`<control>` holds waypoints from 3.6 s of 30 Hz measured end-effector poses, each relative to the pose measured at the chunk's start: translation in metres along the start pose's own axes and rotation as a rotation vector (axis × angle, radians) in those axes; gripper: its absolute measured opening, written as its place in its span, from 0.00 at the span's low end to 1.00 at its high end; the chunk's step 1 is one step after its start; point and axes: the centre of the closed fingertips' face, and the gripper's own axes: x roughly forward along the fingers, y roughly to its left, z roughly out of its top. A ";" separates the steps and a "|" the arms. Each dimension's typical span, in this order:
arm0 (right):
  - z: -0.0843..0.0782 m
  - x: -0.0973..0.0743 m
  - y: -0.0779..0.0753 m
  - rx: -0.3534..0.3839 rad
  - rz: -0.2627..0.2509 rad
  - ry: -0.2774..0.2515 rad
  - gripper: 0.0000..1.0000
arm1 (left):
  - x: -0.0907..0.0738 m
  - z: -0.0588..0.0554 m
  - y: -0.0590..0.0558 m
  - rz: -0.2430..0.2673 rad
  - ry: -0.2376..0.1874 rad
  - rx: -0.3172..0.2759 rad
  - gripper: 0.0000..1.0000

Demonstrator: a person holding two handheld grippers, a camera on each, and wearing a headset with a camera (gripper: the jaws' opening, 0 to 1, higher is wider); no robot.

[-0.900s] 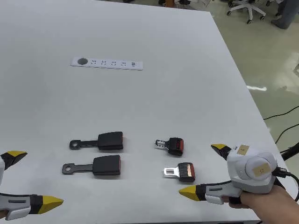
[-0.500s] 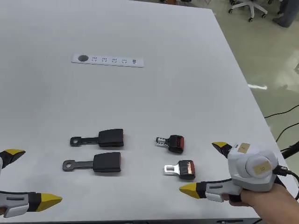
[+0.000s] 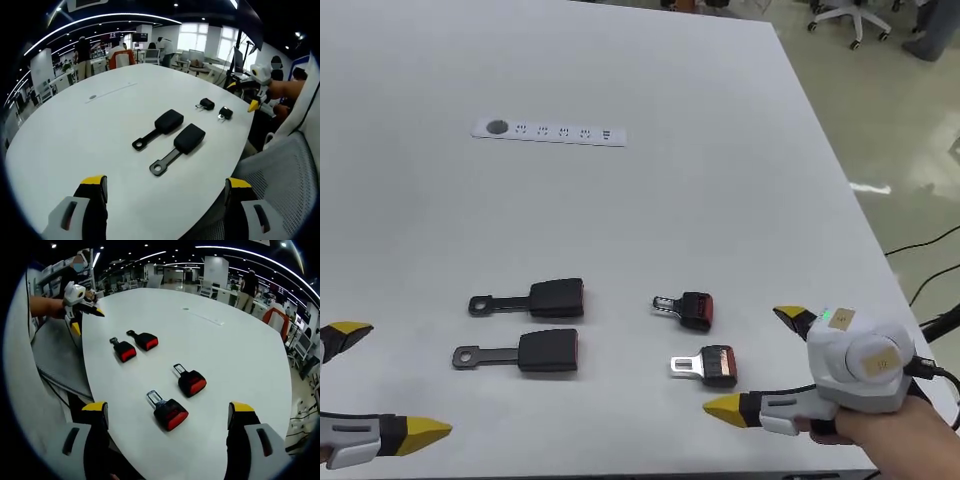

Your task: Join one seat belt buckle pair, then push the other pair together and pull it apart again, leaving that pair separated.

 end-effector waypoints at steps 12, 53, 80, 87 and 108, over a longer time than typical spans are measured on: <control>0.004 0.001 -0.001 -0.002 0.000 -0.003 1.00 | 0.000 0.003 0.001 -0.001 -0.002 0.004 1.00; 0.003 -0.003 0.006 -0.038 -0.001 0.007 0.89 | 0.001 0.003 -0.001 -0.002 0.005 0.022 0.91; 0.001 0.004 0.005 -0.119 0.023 0.060 0.78 | 0.014 0.015 -0.011 -0.075 -0.003 0.081 0.85; -0.003 0.011 0.007 -0.135 0.050 0.074 0.76 | 0.024 0.024 -0.014 -0.082 0.030 0.109 0.74; -0.004 0.024 0.014 -0.222 0.147 0.131 0.58 | 0.064 0.044 -0.033 -0.201 0.070 0.275 0.62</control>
